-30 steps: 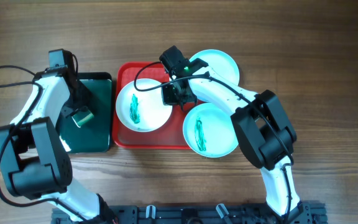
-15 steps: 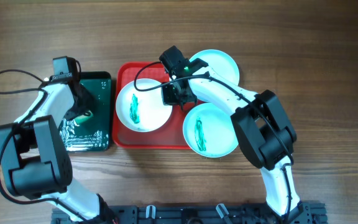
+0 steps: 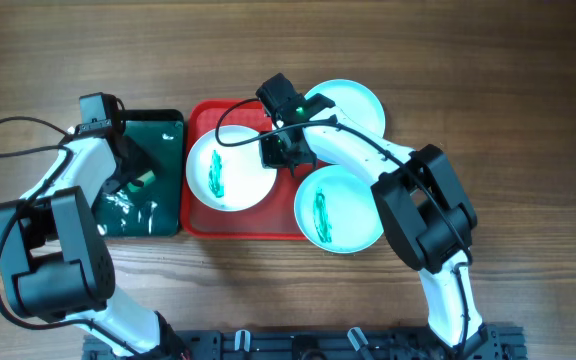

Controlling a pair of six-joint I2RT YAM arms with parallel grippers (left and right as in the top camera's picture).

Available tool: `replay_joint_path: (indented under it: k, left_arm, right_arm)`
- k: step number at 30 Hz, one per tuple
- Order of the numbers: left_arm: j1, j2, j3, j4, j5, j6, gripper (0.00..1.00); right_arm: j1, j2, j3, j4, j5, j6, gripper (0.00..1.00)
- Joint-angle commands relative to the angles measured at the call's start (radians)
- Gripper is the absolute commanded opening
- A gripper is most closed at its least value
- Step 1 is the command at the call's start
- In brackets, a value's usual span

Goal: Clean dirty plates on tray and stack at the side
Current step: 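Lift the green sponge with the left gripper toward the left plate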

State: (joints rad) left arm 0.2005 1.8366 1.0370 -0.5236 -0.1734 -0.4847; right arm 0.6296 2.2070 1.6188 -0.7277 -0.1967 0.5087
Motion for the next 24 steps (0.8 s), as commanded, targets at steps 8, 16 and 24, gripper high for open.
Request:
replay_joint_path:
  k: [8, 16, 24]
  left_arm:
    - [-0.011, 0.079, 0.146, -0.235, 0.094, 0.011, 0.48]
    - [-0.011, 0.074, 0.214, -0.285, 0.094, 0.089, 0.53]
    - [-0.011, 0.075, 0.274, -0.327, 0.094, 0.089, 0.45]
  right_arm:
    - [0.002, 0.044, 0.009, 0.002, 0.047, 0.016, 0.04]
    - [0.002, 0.044, 0.009, 0.013, 0.047, 0.016, 0.04]
    - [0.002, 0.044, 0.009, 0.014, 0.048, 0.015, 0.04]
